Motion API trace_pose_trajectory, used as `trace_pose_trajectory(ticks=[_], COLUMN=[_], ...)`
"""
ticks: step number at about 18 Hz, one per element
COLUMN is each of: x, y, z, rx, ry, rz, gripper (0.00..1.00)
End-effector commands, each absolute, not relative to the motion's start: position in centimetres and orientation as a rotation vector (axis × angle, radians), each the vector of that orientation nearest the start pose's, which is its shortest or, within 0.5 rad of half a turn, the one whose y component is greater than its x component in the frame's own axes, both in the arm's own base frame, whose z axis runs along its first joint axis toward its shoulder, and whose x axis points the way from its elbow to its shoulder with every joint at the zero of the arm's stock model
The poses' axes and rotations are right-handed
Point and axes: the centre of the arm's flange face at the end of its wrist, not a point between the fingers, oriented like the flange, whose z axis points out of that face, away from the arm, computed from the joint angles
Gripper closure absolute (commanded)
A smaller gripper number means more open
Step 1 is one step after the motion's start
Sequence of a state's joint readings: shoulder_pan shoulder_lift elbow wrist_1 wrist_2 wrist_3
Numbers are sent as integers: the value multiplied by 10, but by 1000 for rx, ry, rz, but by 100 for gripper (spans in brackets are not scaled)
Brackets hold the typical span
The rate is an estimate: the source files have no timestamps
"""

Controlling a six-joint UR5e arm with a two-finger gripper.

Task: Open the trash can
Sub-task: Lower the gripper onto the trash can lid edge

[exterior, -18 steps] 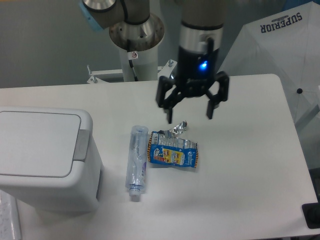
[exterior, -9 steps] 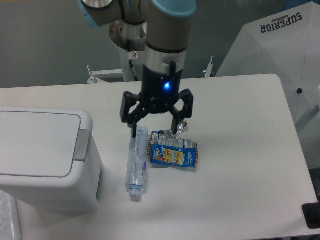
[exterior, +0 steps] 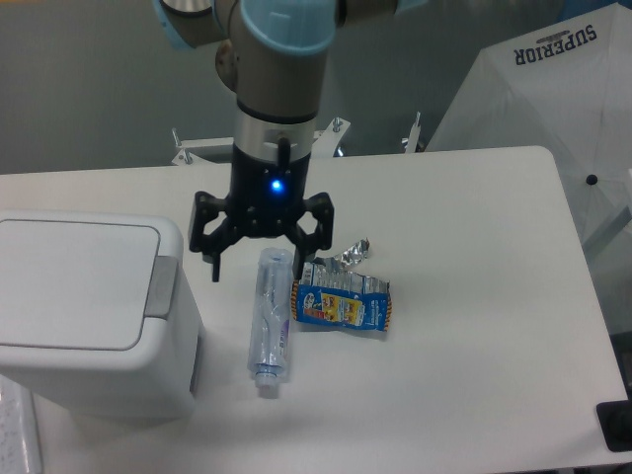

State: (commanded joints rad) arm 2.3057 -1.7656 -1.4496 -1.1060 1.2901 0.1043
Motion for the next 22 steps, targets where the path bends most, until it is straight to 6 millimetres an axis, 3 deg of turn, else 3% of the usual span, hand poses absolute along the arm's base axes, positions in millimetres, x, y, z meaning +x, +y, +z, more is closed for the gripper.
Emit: trace_pose_trajectory(ticks=[5, 22], x=[-274, -269], y=[563, 569], z=[496, 487], rx=[-2575, -2579], ry=[-734, -772], rz=[-140, -167], gripper=[0, 0])
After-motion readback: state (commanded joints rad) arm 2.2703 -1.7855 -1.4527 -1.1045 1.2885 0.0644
